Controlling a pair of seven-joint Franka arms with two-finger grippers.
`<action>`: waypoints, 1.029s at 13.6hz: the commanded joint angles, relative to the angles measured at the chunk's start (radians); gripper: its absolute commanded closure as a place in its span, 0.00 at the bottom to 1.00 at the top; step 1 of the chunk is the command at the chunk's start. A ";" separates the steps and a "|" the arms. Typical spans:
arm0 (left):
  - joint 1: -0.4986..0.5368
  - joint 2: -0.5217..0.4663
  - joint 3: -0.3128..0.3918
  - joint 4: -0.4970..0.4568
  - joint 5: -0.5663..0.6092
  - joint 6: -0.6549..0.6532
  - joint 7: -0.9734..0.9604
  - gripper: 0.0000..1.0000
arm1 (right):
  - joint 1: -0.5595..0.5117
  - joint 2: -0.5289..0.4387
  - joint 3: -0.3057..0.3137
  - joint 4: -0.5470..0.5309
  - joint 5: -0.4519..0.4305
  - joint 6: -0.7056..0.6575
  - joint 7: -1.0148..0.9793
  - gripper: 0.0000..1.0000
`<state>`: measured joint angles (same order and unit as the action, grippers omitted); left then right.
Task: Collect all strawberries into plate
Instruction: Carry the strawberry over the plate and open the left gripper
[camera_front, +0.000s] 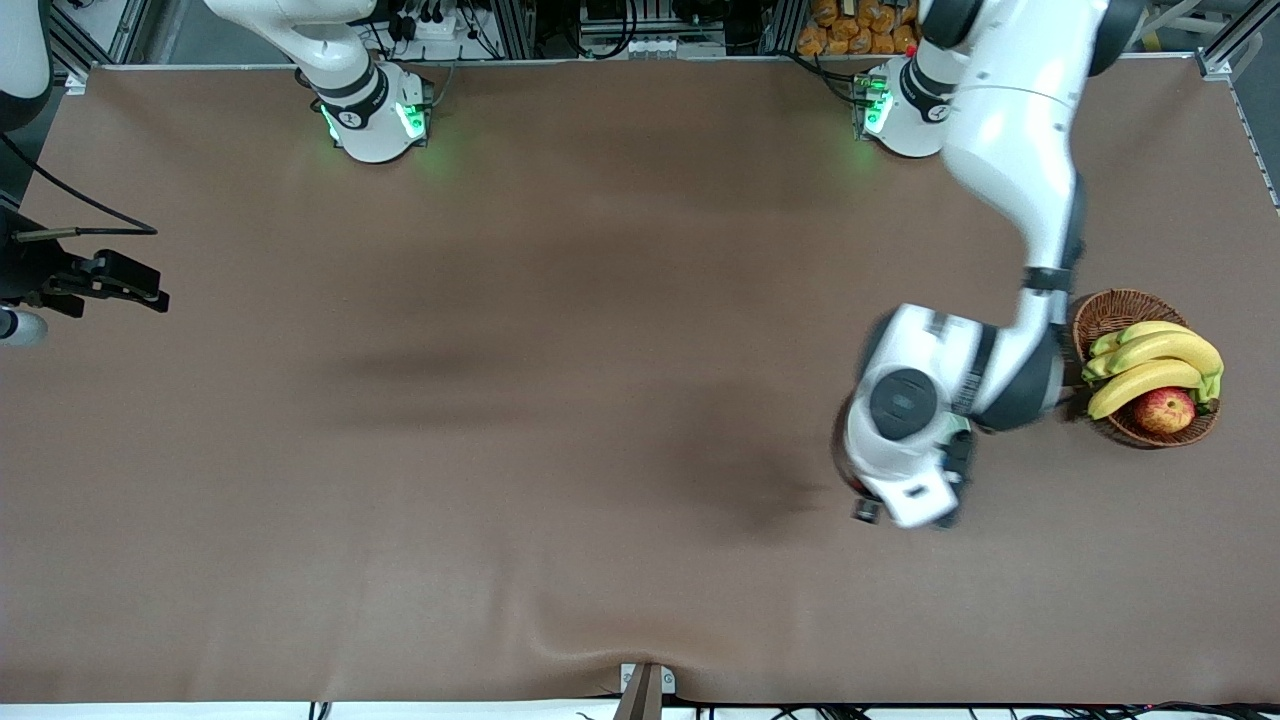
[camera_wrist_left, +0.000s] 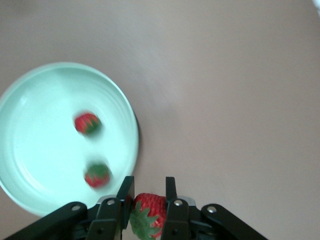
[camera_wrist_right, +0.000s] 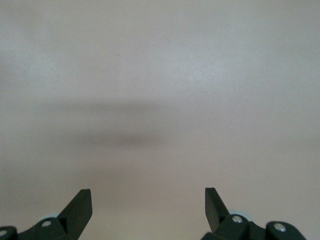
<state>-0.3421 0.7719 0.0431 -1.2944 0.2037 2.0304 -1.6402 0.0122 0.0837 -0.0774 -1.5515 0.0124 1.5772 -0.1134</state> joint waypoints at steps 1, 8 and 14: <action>0.073 -0.072 -0.028 -0.074 -0.049 -0.071 0.014 1.00 | 0.002 -0.013 0.001 0.024 -0.008 -0.009 -0.003 0.00; 0.222 -0.157 -0.163 -0.311 -0.082 -0.113 0.095 1.00 | -0.001 -0.042 -0.001 0.056 0.006 -0.014 -0.002 0.00; 0.282 -0.230 -0.167 -0.309 -0.082 -0.116 0.203 0.00 | -0.005 -0.062 -0.001 0.074 0.009 -0.075 -0.003 0.00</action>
<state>-0.1076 0.6318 -0.1166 -1.5776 0.1401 1.9243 -1.4990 0.0120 0.0271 -0.0804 -1.4818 0.0136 1.5462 -0.1133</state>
